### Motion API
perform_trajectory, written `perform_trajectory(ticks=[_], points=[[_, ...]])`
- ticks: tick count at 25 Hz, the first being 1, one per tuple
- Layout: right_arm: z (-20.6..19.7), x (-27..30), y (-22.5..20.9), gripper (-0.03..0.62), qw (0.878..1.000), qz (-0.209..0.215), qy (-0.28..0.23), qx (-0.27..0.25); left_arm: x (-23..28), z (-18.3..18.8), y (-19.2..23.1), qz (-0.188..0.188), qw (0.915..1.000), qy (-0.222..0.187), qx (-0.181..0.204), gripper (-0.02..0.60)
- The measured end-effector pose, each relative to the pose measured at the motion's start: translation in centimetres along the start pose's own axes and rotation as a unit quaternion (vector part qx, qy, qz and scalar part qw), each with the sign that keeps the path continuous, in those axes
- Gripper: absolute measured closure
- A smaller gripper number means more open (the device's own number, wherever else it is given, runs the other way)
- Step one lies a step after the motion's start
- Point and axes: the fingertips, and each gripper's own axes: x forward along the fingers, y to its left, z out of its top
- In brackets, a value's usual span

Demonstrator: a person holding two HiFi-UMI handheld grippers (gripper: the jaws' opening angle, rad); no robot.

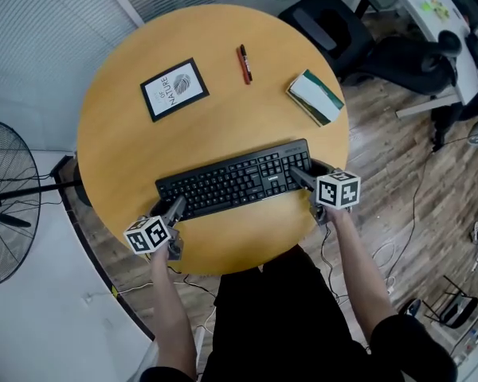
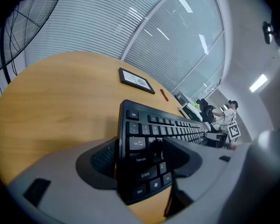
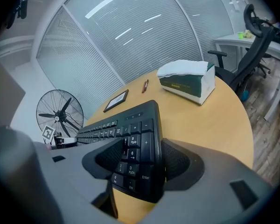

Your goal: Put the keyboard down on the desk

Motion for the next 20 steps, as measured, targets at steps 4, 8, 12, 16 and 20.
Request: perform_trajectory(ticks=[4,8,12,16,20], points=[[0.4,1.1,-0.6,0.332,1.0,0.006,0.008,-0.002,0.7,0.2,0.4,0.007,1.0,0.002,-0.004,0.305],[0.0,1.9,-1.1,0.332,1.0,0.008,0.02,0.002,1.1,-0.3,0.8,0.014,0.9998,0.006,-0.01,0.305],[-0.5,2.4,-1.3,0.33,0.999,0.007,0.031,0.003,1.2,-0.6,1.1,0.018,0.9997,0.007,-0.012,0.305],[-0.7,2.9,-1.6,0.329,0.999,0.002,0.038,0.003,1.5,-0.9,1.4,0.021,0.9996,0.011,-0.017,0.305],[-0.8,3.4,-1.5,0.329,0.999,-0.001,0.042,0.003,1.6,-0.9,1.9,0.025,0.9995,0.012,-0.017,0.305]])
